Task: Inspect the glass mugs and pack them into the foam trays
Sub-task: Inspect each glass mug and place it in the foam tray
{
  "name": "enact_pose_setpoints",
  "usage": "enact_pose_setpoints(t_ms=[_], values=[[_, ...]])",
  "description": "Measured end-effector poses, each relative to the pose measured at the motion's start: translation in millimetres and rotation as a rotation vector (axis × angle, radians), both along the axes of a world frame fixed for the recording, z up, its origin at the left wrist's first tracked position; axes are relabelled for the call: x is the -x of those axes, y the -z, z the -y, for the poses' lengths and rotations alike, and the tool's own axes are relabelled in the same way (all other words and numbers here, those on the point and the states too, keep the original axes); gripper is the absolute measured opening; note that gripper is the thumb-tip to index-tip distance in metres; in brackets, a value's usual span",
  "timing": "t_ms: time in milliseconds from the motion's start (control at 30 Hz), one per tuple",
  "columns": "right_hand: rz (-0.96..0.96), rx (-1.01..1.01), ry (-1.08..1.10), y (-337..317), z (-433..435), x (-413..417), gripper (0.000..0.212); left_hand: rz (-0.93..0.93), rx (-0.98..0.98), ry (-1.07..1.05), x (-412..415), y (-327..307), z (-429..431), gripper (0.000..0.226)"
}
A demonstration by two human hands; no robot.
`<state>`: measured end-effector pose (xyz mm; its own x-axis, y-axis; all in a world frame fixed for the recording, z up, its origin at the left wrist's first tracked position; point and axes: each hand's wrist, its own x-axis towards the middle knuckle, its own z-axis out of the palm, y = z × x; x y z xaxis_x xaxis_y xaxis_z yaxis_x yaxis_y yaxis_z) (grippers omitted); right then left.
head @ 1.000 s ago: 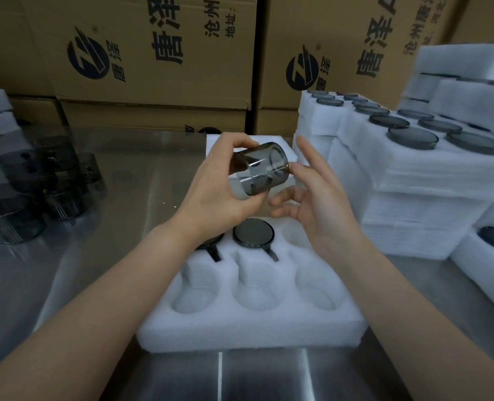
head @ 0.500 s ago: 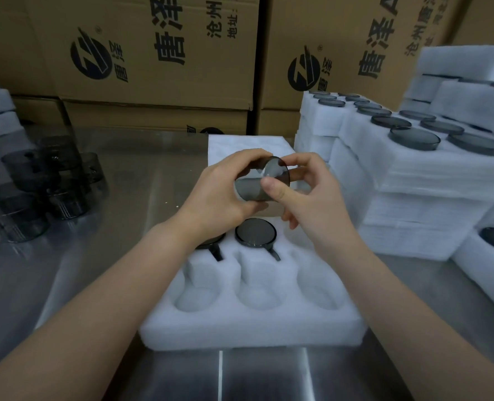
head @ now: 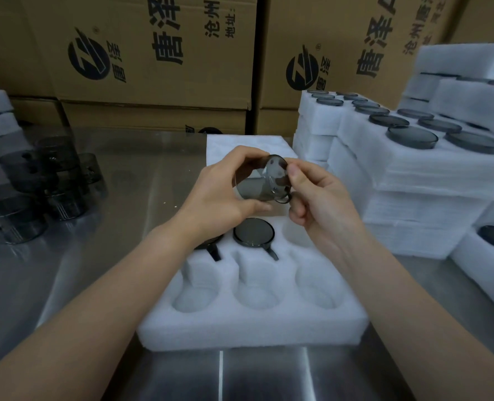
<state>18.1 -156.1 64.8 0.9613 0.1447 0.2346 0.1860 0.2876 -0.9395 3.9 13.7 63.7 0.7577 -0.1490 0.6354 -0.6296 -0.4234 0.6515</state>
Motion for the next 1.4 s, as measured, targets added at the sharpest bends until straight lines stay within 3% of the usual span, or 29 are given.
enact_pose_setpoints(t_ms=[200,367,600,767,900,1200,1400], values=[[0.002,0.03,-0.111,-1,-2,0,0.033,-0.015,0.085,0.009,-4,1,-3,0.062],[0.088,0.209,0.085,-2,-6,6,0.033,0.028,-0.014,-0.002,-2,1,-2,0.066],[0.168,0.185,0.231,-4,-8,9,0.033,0.046,-0.122,0.0,1,-1,1,0.065],[0.061,0.086,0.102,-5,-7,9,0.019,0.016,0.07,-0.007,0,-1,-1,0.059],[0.015,0.114,-0.082,-5,-7,9,0.036,0.015,0.117,0.041,0,-2,-3,0.056],[0.121,-0.01,-0.26,-1,-6,10,0.033,-0.147,0.235,-0.004,3,-9,-4,0.047],[0.257,0.062,-0.193,-2,-6,11,0.019,-0.315,0.344,0.112,2,-9,-5,0.036]])
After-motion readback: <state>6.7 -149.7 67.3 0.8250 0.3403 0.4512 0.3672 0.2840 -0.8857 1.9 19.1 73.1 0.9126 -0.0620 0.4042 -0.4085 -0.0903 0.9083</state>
